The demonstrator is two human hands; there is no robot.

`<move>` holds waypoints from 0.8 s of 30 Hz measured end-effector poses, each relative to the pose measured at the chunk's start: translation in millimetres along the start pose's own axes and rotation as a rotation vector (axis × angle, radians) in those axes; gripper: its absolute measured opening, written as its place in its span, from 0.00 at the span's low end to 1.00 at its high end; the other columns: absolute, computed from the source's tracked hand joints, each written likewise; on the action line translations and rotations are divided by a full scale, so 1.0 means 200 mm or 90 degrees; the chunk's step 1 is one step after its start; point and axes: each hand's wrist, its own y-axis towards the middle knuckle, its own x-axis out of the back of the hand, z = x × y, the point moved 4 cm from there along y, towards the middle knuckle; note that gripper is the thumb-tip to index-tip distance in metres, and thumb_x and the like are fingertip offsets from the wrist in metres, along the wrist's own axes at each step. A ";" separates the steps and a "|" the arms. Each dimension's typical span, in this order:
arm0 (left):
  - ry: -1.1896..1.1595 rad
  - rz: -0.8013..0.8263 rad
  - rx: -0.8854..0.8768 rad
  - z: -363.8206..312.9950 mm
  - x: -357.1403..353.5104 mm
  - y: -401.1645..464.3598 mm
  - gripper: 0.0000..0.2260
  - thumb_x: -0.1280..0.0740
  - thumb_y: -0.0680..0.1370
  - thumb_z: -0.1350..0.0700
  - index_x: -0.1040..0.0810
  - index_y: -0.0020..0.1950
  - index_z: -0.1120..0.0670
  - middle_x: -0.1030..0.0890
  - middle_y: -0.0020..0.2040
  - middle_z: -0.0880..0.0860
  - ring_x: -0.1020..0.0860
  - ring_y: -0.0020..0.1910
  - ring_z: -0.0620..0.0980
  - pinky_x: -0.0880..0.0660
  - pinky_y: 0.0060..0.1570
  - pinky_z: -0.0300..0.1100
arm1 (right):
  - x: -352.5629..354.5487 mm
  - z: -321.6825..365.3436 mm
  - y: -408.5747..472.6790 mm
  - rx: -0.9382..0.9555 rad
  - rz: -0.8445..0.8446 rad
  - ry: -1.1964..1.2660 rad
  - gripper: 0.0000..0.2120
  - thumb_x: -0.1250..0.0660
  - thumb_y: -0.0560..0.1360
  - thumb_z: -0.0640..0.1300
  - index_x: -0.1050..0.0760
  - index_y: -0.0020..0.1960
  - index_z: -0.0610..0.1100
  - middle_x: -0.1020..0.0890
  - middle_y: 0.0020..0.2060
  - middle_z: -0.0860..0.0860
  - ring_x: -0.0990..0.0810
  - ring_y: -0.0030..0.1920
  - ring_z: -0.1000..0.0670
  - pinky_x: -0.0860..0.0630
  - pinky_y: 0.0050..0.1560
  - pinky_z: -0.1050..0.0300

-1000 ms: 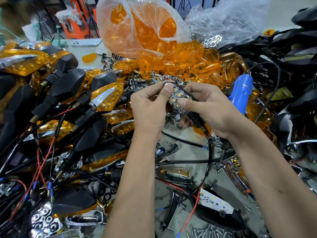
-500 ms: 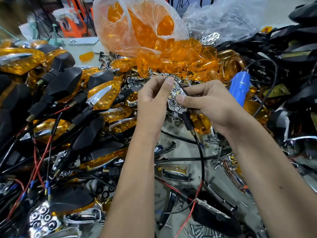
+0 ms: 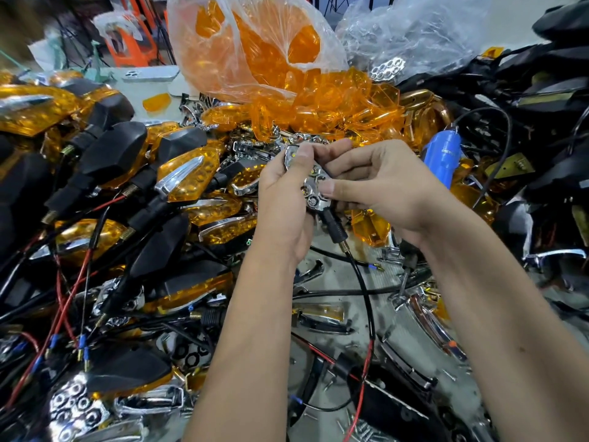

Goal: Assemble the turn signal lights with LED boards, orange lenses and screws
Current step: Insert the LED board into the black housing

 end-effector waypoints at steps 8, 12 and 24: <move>-0.037 -0.051 0.022 0.01 0.02 0.01 0.10 0.41 0.87 0.58 0.24 0.54 0.63 0.14 0.55 0.62 0.15 0.54 0.63 0.17 0.52 0.59 | -0.03 0.02 0.00 0.002 -0.026 -0.032 0.08 0.20 0.69 0.34 0.15 0.47 0.37 0.13 0.39 0.39 0.18 0.35 0.49 0.17 0.38 0.55; -0.023 -0.057 0.028 0.01 0.02 0.00 0.12 0.41 0.87 0.58 0.25 0.48 0.61 0.13 0.49 0.59 0.14 0.47 0.58 0.16 0.42 0.52 | -0.01 0.03 0.00 -0.001 -0.030 -0.060 0.08 0.19 0.69 0.36 0.15 0.44 0.35 0.13 0.38 0.38 0.16 0.34 0.49 0.17 0.36 0.56; 0.047 -0.107 0.026 0.03 0.06 0.03 0.09 0.43 0.87 0.63 0.26 0.51 0.59 0.19 0.39 0.52 0.23 0.32 0.49 0.25 0.32 0.41 | 0.18 0.03 -0.01 -0.121 -0.117 -0.712 0.22 0.29 0.76 0.65 0.18 0.44 0.45 0.18 0.37 0.48 0.20 0.39 0.47 0.26 0.38 0.54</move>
